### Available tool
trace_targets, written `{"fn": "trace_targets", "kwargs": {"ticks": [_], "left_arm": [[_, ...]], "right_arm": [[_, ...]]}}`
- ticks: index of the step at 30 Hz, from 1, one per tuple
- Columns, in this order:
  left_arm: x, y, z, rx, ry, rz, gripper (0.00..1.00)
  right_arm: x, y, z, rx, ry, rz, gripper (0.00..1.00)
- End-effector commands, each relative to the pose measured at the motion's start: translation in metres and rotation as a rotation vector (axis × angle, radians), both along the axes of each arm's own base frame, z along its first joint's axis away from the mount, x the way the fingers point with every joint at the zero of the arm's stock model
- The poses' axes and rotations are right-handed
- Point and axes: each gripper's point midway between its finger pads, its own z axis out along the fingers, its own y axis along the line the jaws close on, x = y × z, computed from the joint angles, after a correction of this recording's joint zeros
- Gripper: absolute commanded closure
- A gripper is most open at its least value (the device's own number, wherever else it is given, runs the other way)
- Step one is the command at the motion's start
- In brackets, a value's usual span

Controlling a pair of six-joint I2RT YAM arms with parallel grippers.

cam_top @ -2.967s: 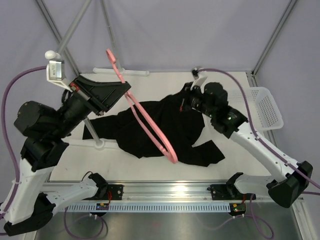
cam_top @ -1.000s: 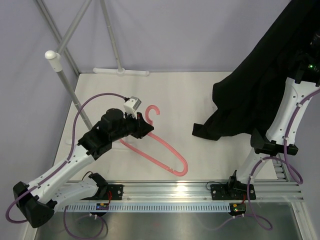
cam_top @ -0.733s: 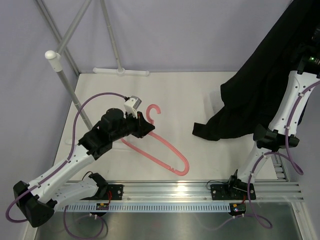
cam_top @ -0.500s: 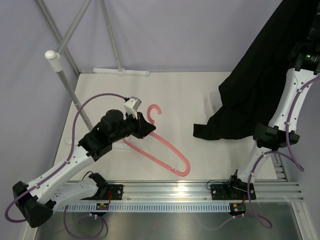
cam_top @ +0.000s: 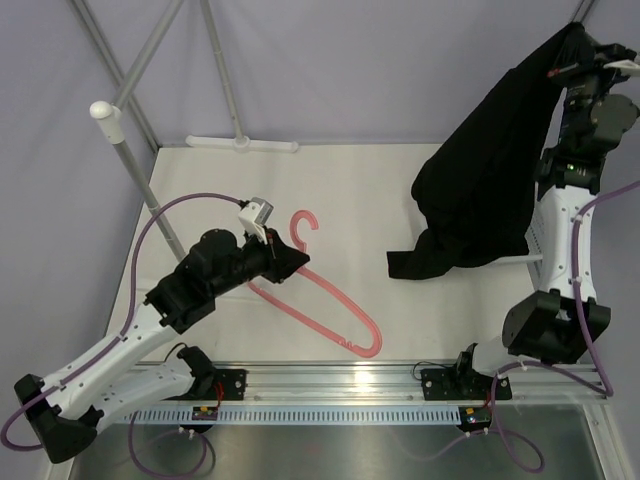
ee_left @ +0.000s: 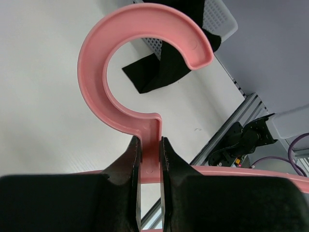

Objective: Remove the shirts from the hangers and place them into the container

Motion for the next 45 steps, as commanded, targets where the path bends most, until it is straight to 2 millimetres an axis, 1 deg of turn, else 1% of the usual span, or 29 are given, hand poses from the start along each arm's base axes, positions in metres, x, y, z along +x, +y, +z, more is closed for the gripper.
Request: {"fn": "trace_targets", "kwargs": {"ticks": [1, 3, 4, 5, 6, 10, 12, 13, 14, 17, 18, 19, 20, 22, 23, 25, 26, 27, 30, 32, 33, 35, 36, 38, 39, 40, 43, 44, 45], "left_arm": [[0.0, 0.003, 0.027, -0.077, -0.055, 0.034, 1.0], [-0.002, 0.006, 0.03, -0.079, -0.055, 0.039, 1.0], [-0.003, 0.007, 0.032, -0.082, -0.055, 0.041, 1.0], [-0.005, 0.008, 0.03, -0.08, -0.051, 0.042, 1.0], [-0.006, 0.009, 0.032, -0.083, -0.054, 0.046, 1.0], [-0.009, 0.015, 0.039, -0.097, -0.068, 0.056, 1.0], [-0.01, 0.017, 0.04, -0.089, -0.066, 0.059, 1.0], [-0.01, 0.018, 0.039, -0.086, -0.067, 0.064, 1.0], [-0.01, 0.019, 0.04, -0.09, -0.067, 0.066, 1.0], [-0.013, 0.018, 0.047, -0.122, -0.074, 0.055, 1.0], [-0.015, 0.017, 0.047, -0.127, -0.073, 0.048, 1.0], [-0.016, 0.017, 0.049, -0.135, -0.07, 0.045, 1.0], [-0.017, 0.017, 0.05, -0.138, -0.074, 0.04, 1.0], [-0.017, 0.017, 0.05, -0.14, -0.074, 0.04, 1.0], [-0.017, 0.018, 0.049, -0.139, -0.073, 0.041, 1.0], [-0.018, 0.017, 0.048, -0.138, -0.072, 0.04, 1.0], [-0.018, 0.018, 0.048, -0.14, -0.072, 0.039, 1.0], [-0.018, 0.018, 0.047, -0.137, -0.069, 0.04, 1.0], [-0.013, 0.011, 0.039, -0.11, -0.048, 0.033, 1.0], [-0.012, -0.001, 0.03, -0.091, -0.03, -0.014, 1.0], [-0.005, -0.013, 0.018, -0.067, -0.007, -0.034, 1.0], [0.0, -0.026, 0.007, -0.045, 0.019, -0.059, 1.0], [0.002, -0.033, 0.008, -0.047, 0.008, -0.062, 1.0], [0.007, -0.041, -0.002, -0.009, 0.012, -0.055, 1.0], [0.009, -0.042, 0.0, 0.007, 0.004, -0.046, 1.0], [0.013, -0.044, -0.007, 0.044, 0.003, -0.026, 1.0], [0.017, -0.042, -0.013, 0.075, 0.017, 0.003, 1.0], [0.017, -0.042, -0.015, 0.081, 0.023, 0.003, 1.0], [0.021, -0.039, -0.016, 0.087, 0.025, 0.034, 1.0]], "right_arm": [[-0.08, 0.002, 0.037, 0.104, -0.206, -0.058, 1.0], [-0.098, 0.001, 0.024, 0.133, -0.193, -0.088, 1.0], [-0.099, -0.001, 0.015, 0.149, -0.158, -0.101, 1.0], [-0.114, 0.002, 0.018, 0.157, -0.162, -0.106, 1.0], [-0.113, 0.0, 0.004, 0.173, -0.134, -0.115, 1.0], [-0.119, 0.001, -0.02, 0.188, -0.046, -0.127, 1.0], [-0.124, 0.003, -0.022, 0.188, -0.017, -0.13, 1.0], [-0.117, 0.001, -0.04, 0.213, 0.068, -0.137, 1.0], [-0.116, 0.0, -0.048, 0.232, 0.097, -0.138, 1.0], [-0.105, 0.004, -0.094, 0.271, 0.192, -0.102, 1.0], [-0.098, 0.004, -0.124, 0.291, 0.252, -0.093, 1.0], [-0.093, 0.006, -0.141, 0.331, 0.28, -0.07, 1.0], [-0.084, 0.006, -0.173, 0.36, 0.341, -0.059, 1.0], [-0.074, 0.013, -0.2, 0.405, 0.394, -0.004, 1.0], [-0.067, 0.013, -0.231, 0.45, 0.452, 0.004, 1.0], [-0.06, 0.017, -0.255, 0.534, 0.479, 0.041, 1.0], [-0.054, 0.021, -0.28, 0.571, 0.532, 0.062, 1.0], [-0.05, 0.025, -0.294, 0.607, 0.567, 0.072, 1.0], [-0.037, 0.041, -0.331, 0.62, 0.686, 0.078, 1.0], [-0.028, 0.046, -0.348, 0.623, 0.747, 0.076, 1.0], [-0.027, 0.051, -0.353, 0.611, 0.768, 0.079, 1.0], [-0.022, 0.045, -0.352, 0.602, 0.761, 0.045, 1.0], [-0.02, 0.043, -0.351, 0.584, 0.773, 0.032, 1.0], [-0.013, 0.037, -0.34, 0.576, 0.773, 0.004, 1.0], [-0.012, 0.038, -0.345, 0.588, 0.796, 0.0, 1.0], [-0.012, 0.037, -0.348, 0.601, 0.807, -0.006, 1.0], [-0.019, 0.041, -0.377, 0.649, 0.864, -0.017, 1.0], [-0.028, 0.038, -0.396, 0.665, 0.891, -0.053, 1.0], [-0.032, 0.037, -0.401, 0.665, 0.892, -0.069, 0.96]]}}
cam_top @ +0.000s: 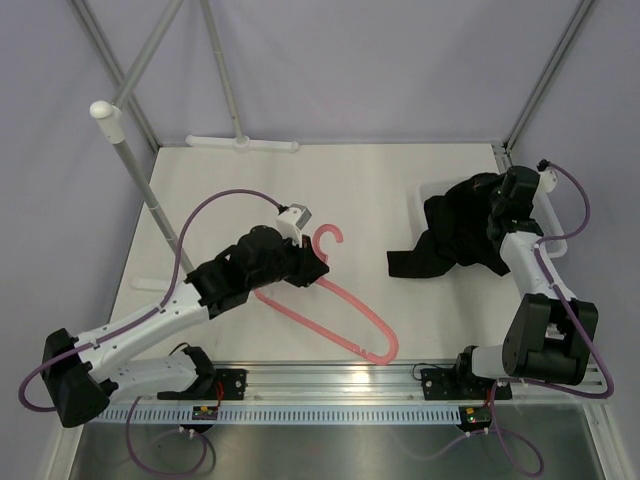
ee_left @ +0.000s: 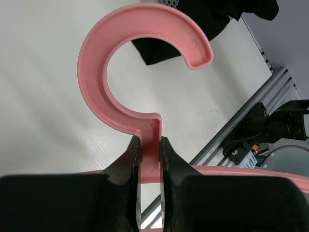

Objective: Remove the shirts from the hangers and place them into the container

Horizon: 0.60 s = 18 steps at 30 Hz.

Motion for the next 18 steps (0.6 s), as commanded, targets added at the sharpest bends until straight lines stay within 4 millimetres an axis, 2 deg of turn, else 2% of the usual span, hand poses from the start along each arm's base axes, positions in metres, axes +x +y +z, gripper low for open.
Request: {"fn": "trace_targets", "kwargs": {"ticks": [1, 2, 3, 4, 6, 7, 9, 10, 12, 13, 15, 16, 17, 18], "left_arm": [[0.018, -0.002, 0.037, -0.056, -0.1, 0.065, 1.0], [0.017, 0.0, 0.039, -0.062, -0.106, 0.068, 1.0], [0.017, 0.001, 0.039, -0.062, -0.107, 0.078, 1.0], [0.016, 0.003, 0.036, -0.059, -0.105, 0.082, 1.0], [0.014, 0.006, 0.039, -0.067, -0.111, 0.085, 1.0], [0.014, 0.007, 0.04, -0.069, -0.114, 0.087, 1.0], [0.014, 0.009, 0.04, -0.066, -0.12, 0.091, 1.0], [0.015, 0.011, 0.039, -0.061, -0.121, 0.098, 1.0], [0.019, 0.016, 0.038, -0.039, -0.133, 0.129, 1.0], [0.021, 0.018, 0.039, -0.031, -0.139, 0.139, 1.0], [0.029, 0.023, 0.049, -0.012, -0.17, 0.181, 1.0], [0.034, 0.023, 0.049, 0.005, -0.173, 0.197, 1.0], [0.038, 0.024, 0.053, 0.015, -0.179, 0.214, 1.0], [0.043, 0.025, 0.069, 0.015, -0.205, 0.234, 1.0]], "right_arm": [[-0.019, -0.005, -0.031, 0.005, 0.072, -0.072, 0.92], [-0.025, -0.008, -0.039, -0.018, 0.093, -0.087, 0.86], [-0.029, -0.01, -0.044, -0.033, 0.119, -0.089, 0.73], [-0.031, -0.011, -0.043, -0.048, 0.125, -0.088, 0.65], [-0.034, -0.013, -0.029, -0.099, 0.118, -0.09, 0.53], [-0.039, -0.012, -0.024, -0.115, 0.123, -0.084, 0.43], [-0.04, -0.004, -0.006, -0.174, 0.127, -0.058, 0.34], [-0.038, -0.001, 0.017, -0.201, 0.094, -0.051, 0.28], [-0.042, 0.021, 0.03, -0.272, 0.11, 0.022, 0.2], [-0.042, 0.031, 0.053, -0.291, 0.072, 0.053, 0.16], [-0.046, 0.084, 0.07, -0.338, 0.025, 0.255, 0.09], [-0.052, 0.105, 0.093, -0.357, -0.025, 0.346, 0.05], [-0.061, 0.126, 0.098, -0.355, -0.032, 0.436, 0.04], [-0.069, 0.15, 0.106, -0.34, -0.065, 0.527, 0.04]]}}
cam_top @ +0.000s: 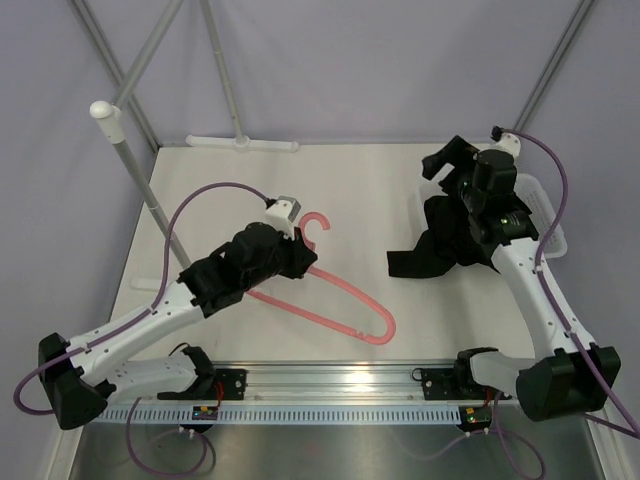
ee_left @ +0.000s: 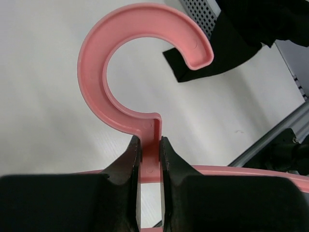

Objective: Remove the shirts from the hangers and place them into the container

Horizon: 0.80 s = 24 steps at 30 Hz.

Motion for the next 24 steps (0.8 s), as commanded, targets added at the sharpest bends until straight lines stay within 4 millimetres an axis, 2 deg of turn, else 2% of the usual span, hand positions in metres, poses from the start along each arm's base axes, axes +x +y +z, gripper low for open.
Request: {"fn": "trace_targets", "kwargs": {"ticks": [1, 2, 3, 5, 8, 11, 13, 16, 17, 22, 24], "left_arm": [[0.029, 0.0, 0.056, -0.016, -0.129, 0.101, 1.0], [0.032, 0.0, 0.062, -0.011, -0.137, 0.107, 1.0], [0.037, -0.001, 0.08, -0.017, -0.17, 0.115, 1.0], [0.041, -0.001, 0.086, 0.007, -0.18, 0.122, 1.0], [0.047, 0.0, 0.109, 0.017, -0.217, 0.133, 1.0], [0.051, 0.001, 0.129, 0.027, -0.249, 0.137, 1.0], [0.052, 0.001, 0.138, 0.029, -0.264, 0.133, 1.0], [0.052, 0.0, 0.149, 0.021, -0.274, 0.131, 1.0], [0.052, 0.001, 0.155, 0.014, -0.28, 0.134, 1.0], [0.053, 0.002, 0.164, 0.004, -0.29, 0.144, 1.0], [0.053, 0.0, 0.17, -0.007, -0.293, 0.139, 1.0]], "right_arm": [[-0.039, 0.066, 0.053, -0.03, -0.092, 0.331, 0.03], [-0.054, 0.087, 0.057, 0.012, -0.088, 0.45, 0.03], [-0.064, 0.097, 0.063, 0.035, -0.1, 0.509, 0.02], [-0.092, 0.116, 0.073, 0.083, -0.122, 0.655, 0.02], [-0.135, 0.13, 0.08, 0.137, -0.153, 0.801, 0.06], [-0.18, 0.137, 0.081, 0.184, -0.197, 0.911, 0.14], [-0.207, 0.134, 0.084, 0.177, -0.244, 0.946, 0.18], [-0.237, 0.137, 0.084, 0.21, -0.251, 1.017, 0.24], [-0.246, 0.137, 0.077, 0.221, -0.215, 1.041, 0.27], [-0.271, 0.133, 0.069, 0.225, -0.219, 1.055, 0.4], [-0.274, 0.133, 0.061, 0.229, -0.193, 1.064, 0.42]]}}
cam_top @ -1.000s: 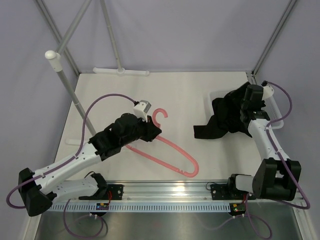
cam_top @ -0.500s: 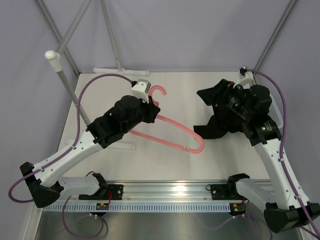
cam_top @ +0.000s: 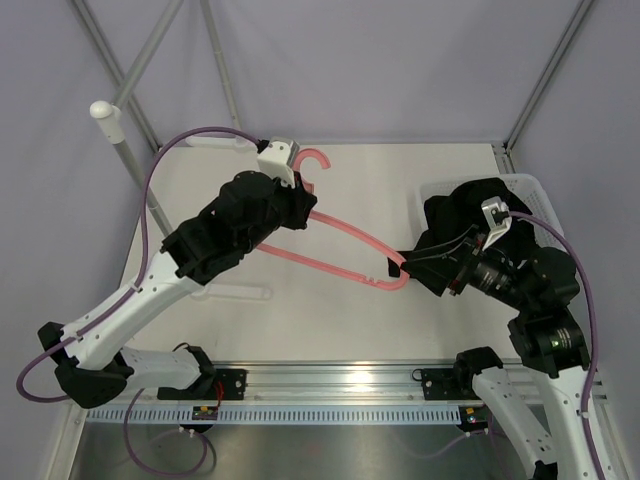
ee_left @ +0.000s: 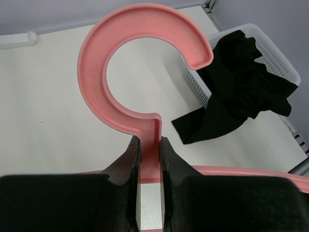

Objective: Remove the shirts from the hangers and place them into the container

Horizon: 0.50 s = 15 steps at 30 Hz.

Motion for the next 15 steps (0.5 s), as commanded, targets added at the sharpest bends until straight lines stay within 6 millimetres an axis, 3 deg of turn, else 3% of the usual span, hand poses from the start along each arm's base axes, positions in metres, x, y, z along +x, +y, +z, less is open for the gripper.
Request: {"fn": "trace_targets", "kwargs": {"ticks": [1, 12, 15], "left_arm": [[0.004, -0.001, 0.032, -0.043, -0.061, 0.011, 1.0], [0.002, -0.001, 0.047, -0.066, -0.075, 0.004, 1.0], [0.004, -0.003, 0.047, -0.067, -0.073, 0.003, 1.0]], "right_arm": [[-0.016, 0.005, -0.02, -0.011, 0.081, 0.075, 0.41], [-0.019, 0.001, -0.046, -0.043, 0.105, 0.054, 0.42], [-0.021, 0.001, -0.05, -0.045, 0.113, 0.054, 0.5]]}}
